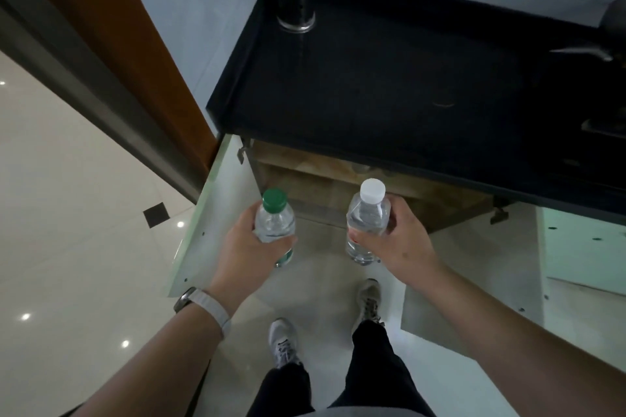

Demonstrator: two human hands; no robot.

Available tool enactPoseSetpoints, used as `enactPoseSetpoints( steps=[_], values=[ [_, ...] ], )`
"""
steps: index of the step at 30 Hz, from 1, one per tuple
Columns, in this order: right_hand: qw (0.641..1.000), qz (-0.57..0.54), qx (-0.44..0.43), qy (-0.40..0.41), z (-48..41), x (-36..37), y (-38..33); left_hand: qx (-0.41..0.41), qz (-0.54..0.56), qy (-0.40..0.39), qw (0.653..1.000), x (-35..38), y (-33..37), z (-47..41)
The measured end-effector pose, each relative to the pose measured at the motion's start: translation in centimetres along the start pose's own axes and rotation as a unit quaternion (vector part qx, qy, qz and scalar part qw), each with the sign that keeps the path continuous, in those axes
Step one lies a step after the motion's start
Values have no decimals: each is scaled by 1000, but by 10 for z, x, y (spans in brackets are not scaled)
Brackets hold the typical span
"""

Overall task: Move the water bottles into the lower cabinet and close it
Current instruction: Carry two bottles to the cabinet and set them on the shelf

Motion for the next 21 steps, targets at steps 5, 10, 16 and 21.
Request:
enactPoseSetpoints(
  steps=[5, 10, 16, 21],
  values=[
    [999, 17, 23, -19, -41, 15, 20, -27, -1, -5, 1000, 30, -31, -29],
    [999, 2, 20, -36, -93, 38, 49, -43, 14, 26, 999, 60, -74, -59],
    [999, -42, 1, -13, -177, 75, 99, -24, 42, 24, 999, 114, -152, -119],
    [996, -81, -46, 12, -248, 105, 131, 6, 26, 59, 998, 153, -222, -173]
  ],
)
Point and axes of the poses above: each hand's wrist, its own z-axis away from the middle knuckle, its own x-axis out of the palm, y = z × x, the point moved 9 cm from there along -z, towards the middle knuckle, and after that the axes turned 11 degrees about x, right-handed, at the moved point
